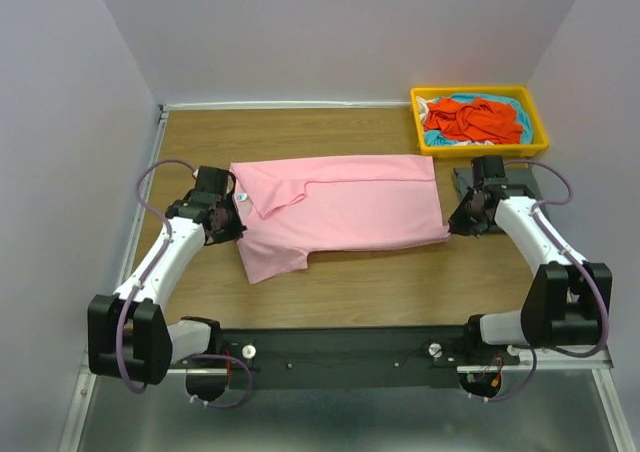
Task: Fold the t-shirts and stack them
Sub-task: Fold the tshirt
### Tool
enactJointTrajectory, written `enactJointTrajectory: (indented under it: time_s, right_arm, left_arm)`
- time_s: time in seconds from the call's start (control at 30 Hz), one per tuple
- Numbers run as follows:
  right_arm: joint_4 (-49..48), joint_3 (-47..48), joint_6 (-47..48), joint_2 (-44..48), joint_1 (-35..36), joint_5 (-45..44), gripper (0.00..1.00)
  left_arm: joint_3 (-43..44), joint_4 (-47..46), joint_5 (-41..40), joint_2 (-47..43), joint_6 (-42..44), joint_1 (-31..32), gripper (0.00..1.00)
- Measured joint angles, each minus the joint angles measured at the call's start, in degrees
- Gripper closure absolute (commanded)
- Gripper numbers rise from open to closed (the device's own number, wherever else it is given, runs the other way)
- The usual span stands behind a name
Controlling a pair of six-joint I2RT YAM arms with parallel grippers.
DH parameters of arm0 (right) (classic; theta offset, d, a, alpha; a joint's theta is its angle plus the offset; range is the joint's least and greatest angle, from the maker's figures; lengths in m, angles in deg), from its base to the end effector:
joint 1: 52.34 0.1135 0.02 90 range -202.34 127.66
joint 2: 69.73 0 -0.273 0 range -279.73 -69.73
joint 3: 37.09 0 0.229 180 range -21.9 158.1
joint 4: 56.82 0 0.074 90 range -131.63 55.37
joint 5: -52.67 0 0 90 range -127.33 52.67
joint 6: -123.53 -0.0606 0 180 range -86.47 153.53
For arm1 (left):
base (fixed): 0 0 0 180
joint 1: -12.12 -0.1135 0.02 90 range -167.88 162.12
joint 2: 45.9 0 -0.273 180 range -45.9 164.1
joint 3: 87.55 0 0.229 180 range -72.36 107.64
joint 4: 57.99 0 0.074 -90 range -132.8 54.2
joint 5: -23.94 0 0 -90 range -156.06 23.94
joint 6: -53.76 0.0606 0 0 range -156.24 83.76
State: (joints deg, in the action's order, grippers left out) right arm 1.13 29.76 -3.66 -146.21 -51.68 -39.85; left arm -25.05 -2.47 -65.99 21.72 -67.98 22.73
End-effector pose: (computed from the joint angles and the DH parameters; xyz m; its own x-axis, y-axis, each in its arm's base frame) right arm 0.2333 0.0000 0.2163 -0.7332 0.5955 -0.3284 0.5629 0.8024 0.1982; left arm 0.2065 -0.0388 0.2282 -0.8257 -0.3805 -0.4164 -0.2936 0.9202 -0.2588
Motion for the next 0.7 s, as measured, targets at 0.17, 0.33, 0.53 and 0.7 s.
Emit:
enactJointTrajectory:
  time_s: [0.17, 0.33, 0.53, 0.7]
  right_arm:
    - [-0.2, 6.5, 2.7, -5.9, 0.0, 0.0, 0.99]
    - [-1.4, 12.3, 4.5, -12.2, 0.0, -0.1, 0.99]
    - [-3.2, 17.5, 5.7, -19.6, 0.0, -0.3, 0.99]
    - [-4.5, 20.0, 6.3, -24.0, 0.0, -1.4, 0.99]
  left_arm:
    - [5.3, -3.0, 2.3, 5.8, 1.7, -3.2, 1.0]
    - [10.9, -5.5, 2.8, 13.3, 3.6, -4.4, 1.0]
    - [15.7, -7.7, 3.2, 21.6, 5.6, -4.7, 1.0]
    - [18.3, -8.9, 3.4, 26.9, 6.4, -4.7, 1.0]
